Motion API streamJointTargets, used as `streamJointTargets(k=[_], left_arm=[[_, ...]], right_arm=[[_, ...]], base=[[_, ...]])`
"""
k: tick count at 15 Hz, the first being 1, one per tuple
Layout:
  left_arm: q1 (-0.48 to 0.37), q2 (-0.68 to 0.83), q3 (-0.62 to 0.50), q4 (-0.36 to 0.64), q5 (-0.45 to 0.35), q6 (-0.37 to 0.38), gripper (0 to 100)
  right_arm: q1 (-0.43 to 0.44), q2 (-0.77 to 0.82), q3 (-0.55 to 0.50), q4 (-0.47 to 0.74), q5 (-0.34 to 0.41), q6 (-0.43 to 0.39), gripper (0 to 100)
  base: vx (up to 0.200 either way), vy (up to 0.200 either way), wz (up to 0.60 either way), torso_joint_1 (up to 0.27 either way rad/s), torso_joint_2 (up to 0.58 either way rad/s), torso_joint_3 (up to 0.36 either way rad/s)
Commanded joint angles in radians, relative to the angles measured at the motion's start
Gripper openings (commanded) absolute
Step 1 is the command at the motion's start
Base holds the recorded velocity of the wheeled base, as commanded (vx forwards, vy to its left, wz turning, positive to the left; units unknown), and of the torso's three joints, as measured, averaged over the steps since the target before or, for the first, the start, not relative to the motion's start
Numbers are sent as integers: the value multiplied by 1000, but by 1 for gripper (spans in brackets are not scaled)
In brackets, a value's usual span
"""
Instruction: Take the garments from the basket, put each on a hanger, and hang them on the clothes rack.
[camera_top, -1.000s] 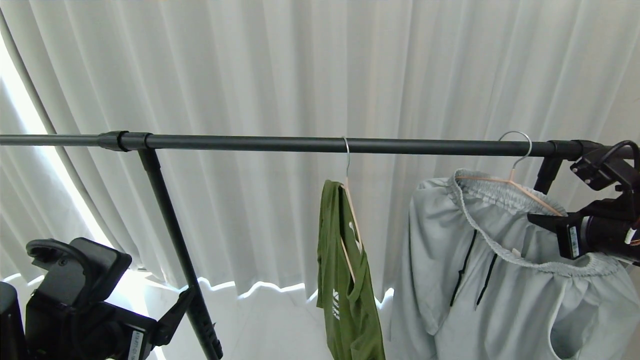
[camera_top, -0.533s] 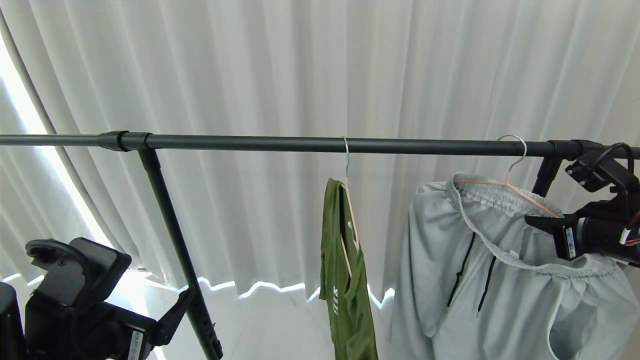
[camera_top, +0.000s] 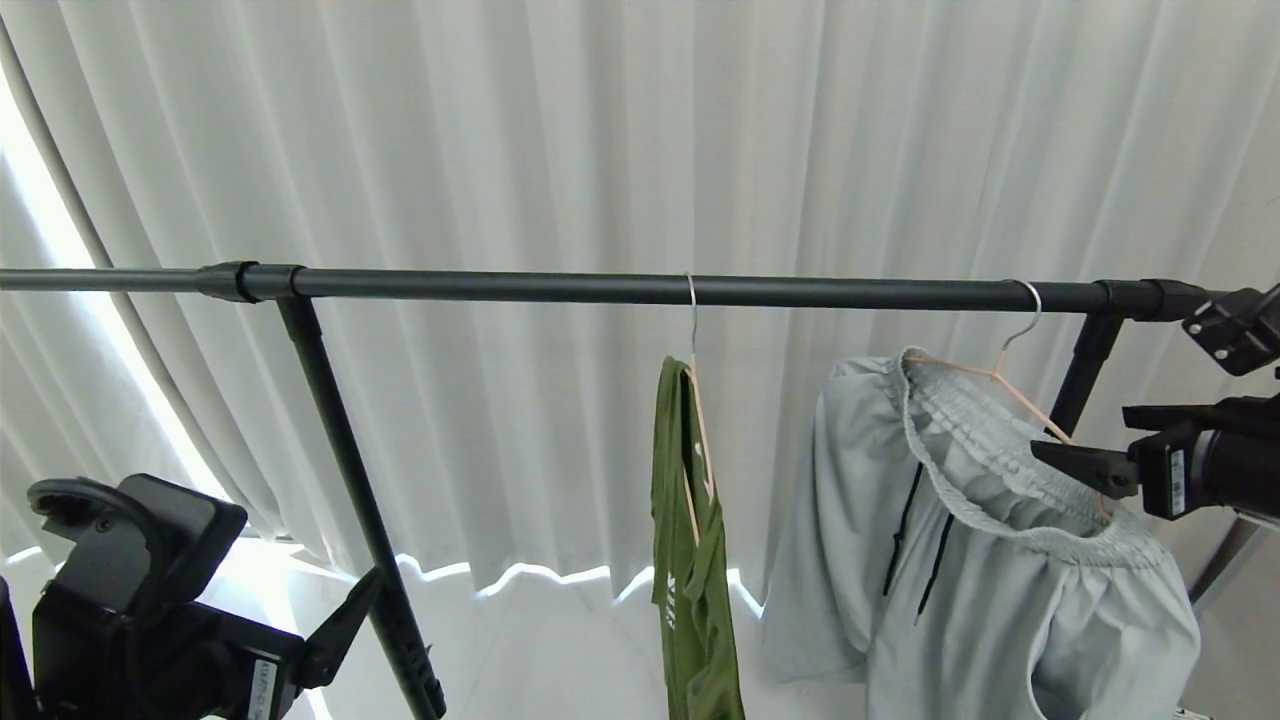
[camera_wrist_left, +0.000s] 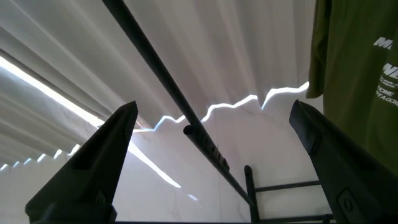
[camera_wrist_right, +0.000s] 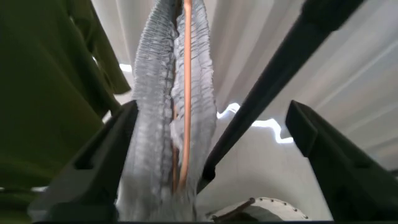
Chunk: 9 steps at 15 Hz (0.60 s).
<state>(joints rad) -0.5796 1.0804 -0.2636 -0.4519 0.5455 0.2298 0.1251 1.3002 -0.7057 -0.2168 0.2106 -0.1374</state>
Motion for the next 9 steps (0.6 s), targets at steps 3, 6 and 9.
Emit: streamJointTargets(k=[3, 6, 9], left_arm=[[47, -33, 9, 1, 36, 3, 100], [122, -83, -6, -1, 80, 45, 100], [190, -132, 4, 1, 80, 56, 100]], right_arm=[[-4, -213, 84, -1, 1, 39, 100], [-12, -328, 140, -30, 1, 39, 100], [-50, -361, 144, -35, 1, 38, 100]], base=[[0, 0, 0, 0, 0, 0], [-133, 0, 0, 2, 2, 2], [-200, 0, 0, 4, 1, -6]])
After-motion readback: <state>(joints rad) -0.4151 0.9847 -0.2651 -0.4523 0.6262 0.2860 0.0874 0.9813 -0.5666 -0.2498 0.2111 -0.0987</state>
